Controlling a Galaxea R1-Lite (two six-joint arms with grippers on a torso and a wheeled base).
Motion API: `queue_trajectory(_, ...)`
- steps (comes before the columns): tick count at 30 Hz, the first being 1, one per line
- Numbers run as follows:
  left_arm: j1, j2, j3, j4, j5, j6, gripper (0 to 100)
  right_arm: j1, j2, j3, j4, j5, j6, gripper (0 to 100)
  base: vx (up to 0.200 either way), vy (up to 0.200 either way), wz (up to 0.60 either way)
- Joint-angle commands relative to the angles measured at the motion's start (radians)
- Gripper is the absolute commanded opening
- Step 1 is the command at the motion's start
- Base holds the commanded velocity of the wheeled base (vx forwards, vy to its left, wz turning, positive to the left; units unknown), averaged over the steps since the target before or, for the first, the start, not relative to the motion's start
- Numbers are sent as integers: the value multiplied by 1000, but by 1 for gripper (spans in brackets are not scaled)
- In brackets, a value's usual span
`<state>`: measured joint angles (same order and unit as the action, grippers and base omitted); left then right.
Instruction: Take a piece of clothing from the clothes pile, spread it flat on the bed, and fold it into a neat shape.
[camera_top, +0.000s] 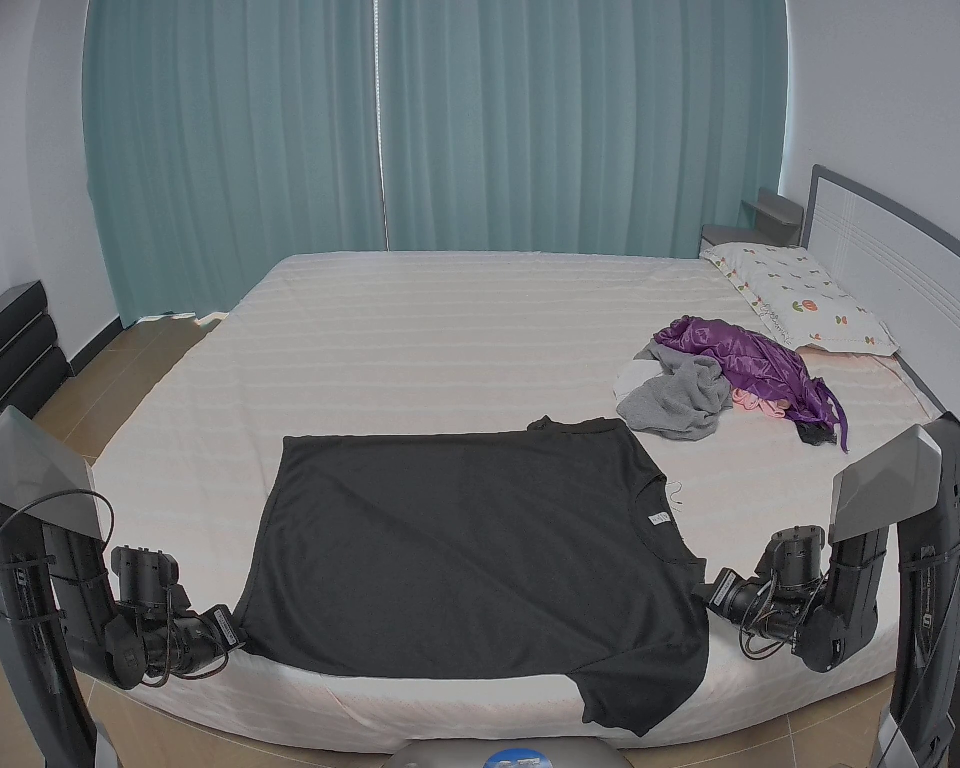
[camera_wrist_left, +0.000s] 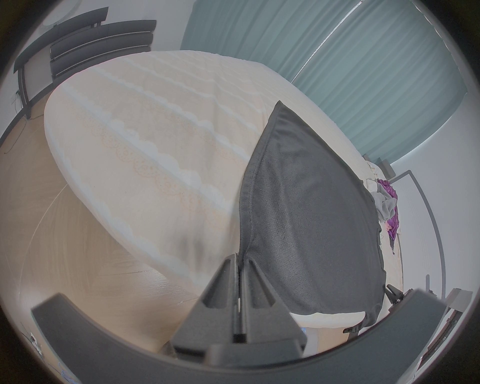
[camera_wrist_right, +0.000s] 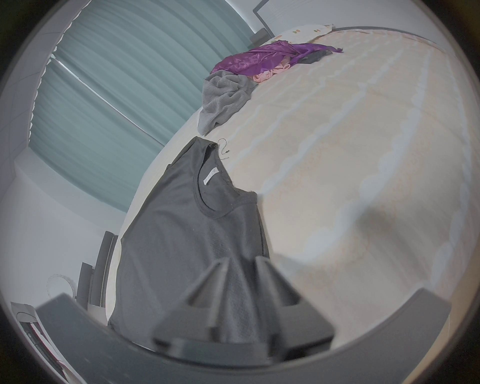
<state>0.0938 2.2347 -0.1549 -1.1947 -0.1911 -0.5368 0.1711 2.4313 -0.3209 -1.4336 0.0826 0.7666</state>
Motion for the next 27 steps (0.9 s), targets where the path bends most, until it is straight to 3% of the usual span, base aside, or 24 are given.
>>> queue_trajectory(1, 0, 3, 0, 0, 1, 0, 0, -1, 5, -46, 19, 0, -12, 0, 0, 0, 0)
queue_trajectory(7, 0, 3, 0, 0, -1, 0, 0, -13, -28, -121, 52, 0, -12, 0, 0, 0, 0)
queue_trajectory(18, 0, 3, 0, 0, -1, 0, 0, -13, -61, -267, 240, 2, -18, 0, 0, 0, 0)
queue_trajectory(19, 0, 3, 0, 0, -1, 0, 0, -13, -61, -267, 240, 2, -18, 100, 0, 0, 0)
queue_trajectory(27, 0, 3, 0, 0, -1, 0, 0, -16, -81, -135, 242, 60, -113, 100, 0, 0, 0)
